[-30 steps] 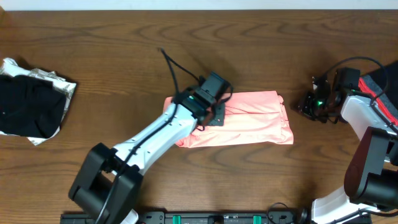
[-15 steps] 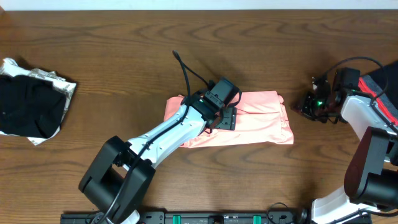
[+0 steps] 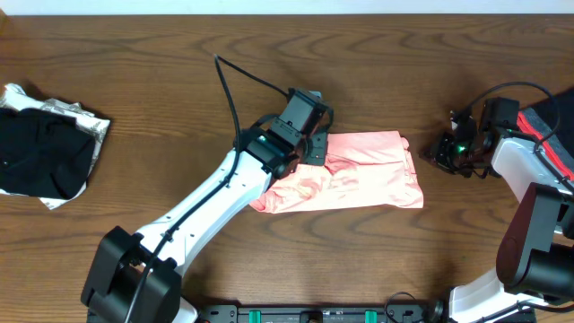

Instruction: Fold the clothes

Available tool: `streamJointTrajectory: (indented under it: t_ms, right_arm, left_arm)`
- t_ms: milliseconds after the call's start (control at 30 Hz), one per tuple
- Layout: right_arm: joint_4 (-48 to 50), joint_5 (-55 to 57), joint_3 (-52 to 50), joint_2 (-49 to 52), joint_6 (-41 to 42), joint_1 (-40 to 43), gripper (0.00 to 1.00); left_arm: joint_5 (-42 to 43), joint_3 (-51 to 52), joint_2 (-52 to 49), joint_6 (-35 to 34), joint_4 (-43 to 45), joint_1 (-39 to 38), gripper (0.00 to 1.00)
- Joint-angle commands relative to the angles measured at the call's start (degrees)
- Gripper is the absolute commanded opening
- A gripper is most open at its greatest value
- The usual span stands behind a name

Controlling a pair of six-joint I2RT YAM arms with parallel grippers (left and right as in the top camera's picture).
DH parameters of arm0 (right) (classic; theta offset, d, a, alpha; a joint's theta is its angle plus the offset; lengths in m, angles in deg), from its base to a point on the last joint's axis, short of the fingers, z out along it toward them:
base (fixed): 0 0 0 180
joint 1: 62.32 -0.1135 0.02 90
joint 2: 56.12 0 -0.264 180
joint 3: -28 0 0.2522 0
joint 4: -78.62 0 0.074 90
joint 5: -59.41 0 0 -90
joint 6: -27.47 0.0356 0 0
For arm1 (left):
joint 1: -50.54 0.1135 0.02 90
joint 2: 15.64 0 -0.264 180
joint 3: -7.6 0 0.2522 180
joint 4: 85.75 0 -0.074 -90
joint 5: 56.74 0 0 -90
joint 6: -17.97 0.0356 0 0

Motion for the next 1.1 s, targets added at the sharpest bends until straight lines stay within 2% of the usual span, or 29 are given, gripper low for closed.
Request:
streamJointTrajectory:
  t_ms: [0, 200, 367, 633, 700, 800, 867, 933, 1000, 1067]
  right_arm:
    - [0.0, 0.0, 1.0, -1.0, -1.1, 0.6, 0.16]
    - [0.0, -0.1, 1.0, -1.0, -1.0, 0.6, 0.16]
    - [-0.3, -0.1, 1.0, -1.0, -1.0, 0.6, 0.16]
    - [-0.5, -0.1, 1.0, -1.0, -1.0, 0.6, 0.16]
    - [-0.5, 0.0, 1.0, -1.0, -1.0, 0.6, 0.16]
    - [-0.5, 0.0, 1.0, -1.0, -1.0, 0.6, 0.17]
    - [-0.5, 0.0, 1.0, -1.0, -1.1, 0.6, 0.19]
    - [-0.5, -0.1, 1.0, -1.0, -1.7, 0.7, 0.24]
    - [-0.7, -0.1, 1.0, -1.0, -2.6, 0.7, 0.32]
    - [-1.5, 0.0, 1.0, -1.0, -3.3, 1.1, 0.38]
  left_arm:
    - [-1.2, -0.6, 0.1, 0.5, 0.0, 0.2, 0.06]
    - [-1.1, -0.3, -2.4, 0.5, 0.2, 0.1, 0.06]
    - [-1.0, -0.3, -8.2, -0.2, 1.5, 0.1, 0.06]
    - [6.3, -0.3, -17.0, -0.8, 5.4, -0.2, 0.08]
    - [6.5, -0.3, -18.1, -0.8, 5.4, -0.4, 0.17]
    - [6.6, -0.3, -18.1, -0.7, 5.4, -0.5, 0.4]
    - [6.7, -0.5, -16.9, -0.7, 5.1, -0.2, 0.49]
    - [6.7, -0.7, -14.1, -0.2, 4.7, 0.2, 0.55]
    - [6.4, -0.8, -9.8, 1.4, 4.4, 0.7, 0.62]
    - [4.7, -0.8, -5.2, 2.3, 3.6, 1.4, 0.66]
